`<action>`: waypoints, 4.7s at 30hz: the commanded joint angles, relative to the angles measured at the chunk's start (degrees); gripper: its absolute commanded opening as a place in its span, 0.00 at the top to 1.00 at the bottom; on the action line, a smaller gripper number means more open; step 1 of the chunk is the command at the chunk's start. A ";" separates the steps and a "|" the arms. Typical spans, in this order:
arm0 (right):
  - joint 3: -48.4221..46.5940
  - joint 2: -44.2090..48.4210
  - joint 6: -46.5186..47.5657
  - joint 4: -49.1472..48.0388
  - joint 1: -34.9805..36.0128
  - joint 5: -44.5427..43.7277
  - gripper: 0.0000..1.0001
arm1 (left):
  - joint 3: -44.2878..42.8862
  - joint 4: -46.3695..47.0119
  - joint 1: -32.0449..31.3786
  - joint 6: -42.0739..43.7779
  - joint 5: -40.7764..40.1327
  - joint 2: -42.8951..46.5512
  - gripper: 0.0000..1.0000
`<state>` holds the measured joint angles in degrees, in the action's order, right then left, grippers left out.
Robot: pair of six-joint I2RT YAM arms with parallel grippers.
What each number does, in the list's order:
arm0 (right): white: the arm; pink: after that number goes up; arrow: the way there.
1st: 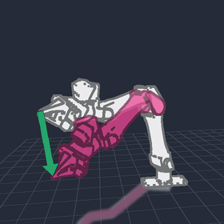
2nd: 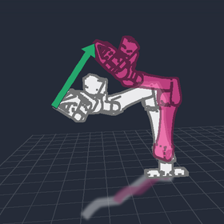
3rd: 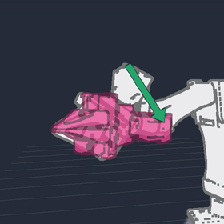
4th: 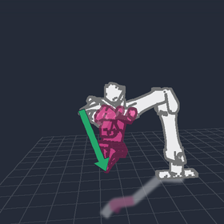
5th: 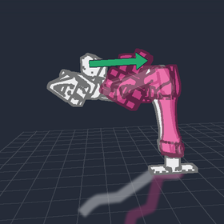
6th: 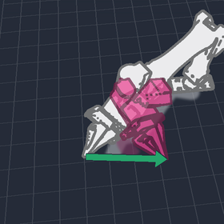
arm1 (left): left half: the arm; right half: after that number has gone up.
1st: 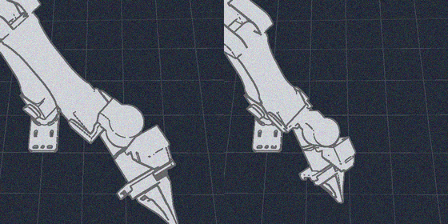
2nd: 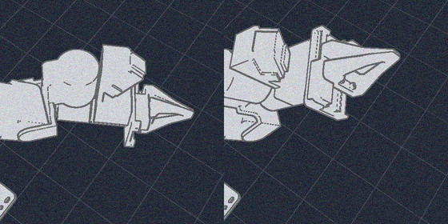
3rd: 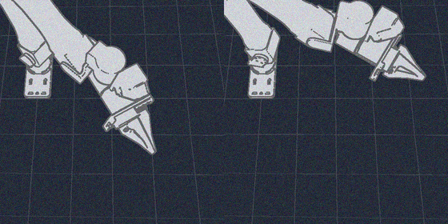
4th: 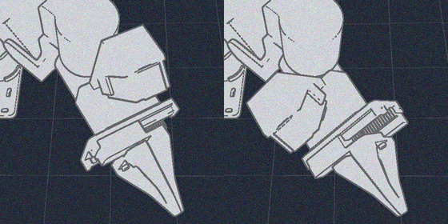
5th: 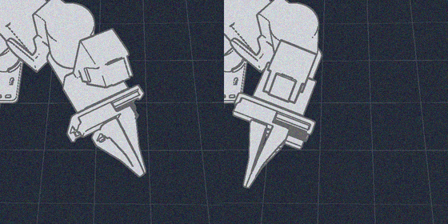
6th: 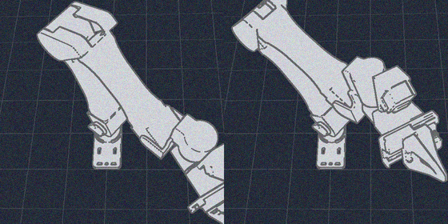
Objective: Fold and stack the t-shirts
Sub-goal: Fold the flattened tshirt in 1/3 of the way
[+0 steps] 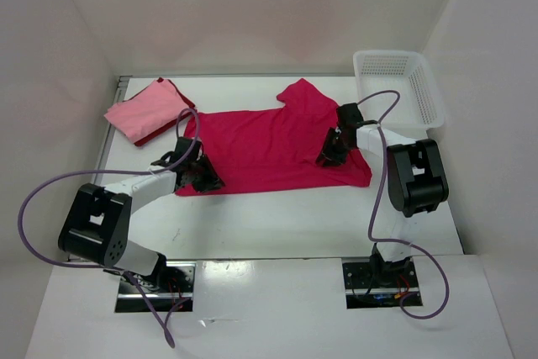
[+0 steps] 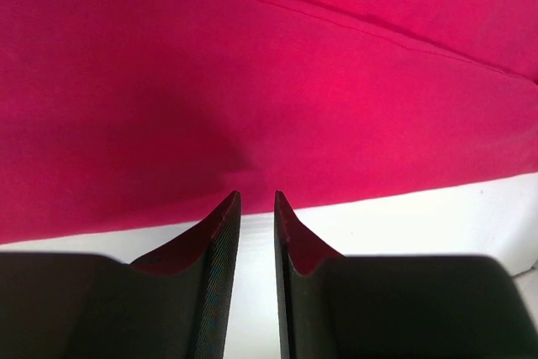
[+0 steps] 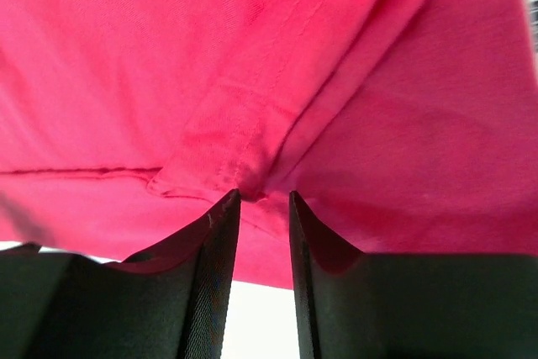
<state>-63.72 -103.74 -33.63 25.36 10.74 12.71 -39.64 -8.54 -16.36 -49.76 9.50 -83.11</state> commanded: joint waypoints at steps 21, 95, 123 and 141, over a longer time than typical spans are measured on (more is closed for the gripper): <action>-9.48 -6.82 1.11 -0.76 1.39 4.07 0.92 | 2.20 1.68 2.47 1.59 -1.24 -0.92 0.70; -2.98 4.52 -3.63 2.59 24.05 0.12 1.00 | -9.41 -3.96 2.75 -1.92 6.15 0.06 0.77; -1.06 -4.72 -3.55 -1.63 35.13 2.76 1.00 | 13.09 -10.34 -0.97 -11.42 0.70 11.09 0.68; -15.55 1.79 1.55 6.80 30.32 4.17 0.82 | -12.20 -6.96 10.90 2.47 -8.45 8.95 0.69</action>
<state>-76.62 -106.54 -33.30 30.70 44.27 17.26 -48.23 -21.26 -8.82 -51.16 4.05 -69.36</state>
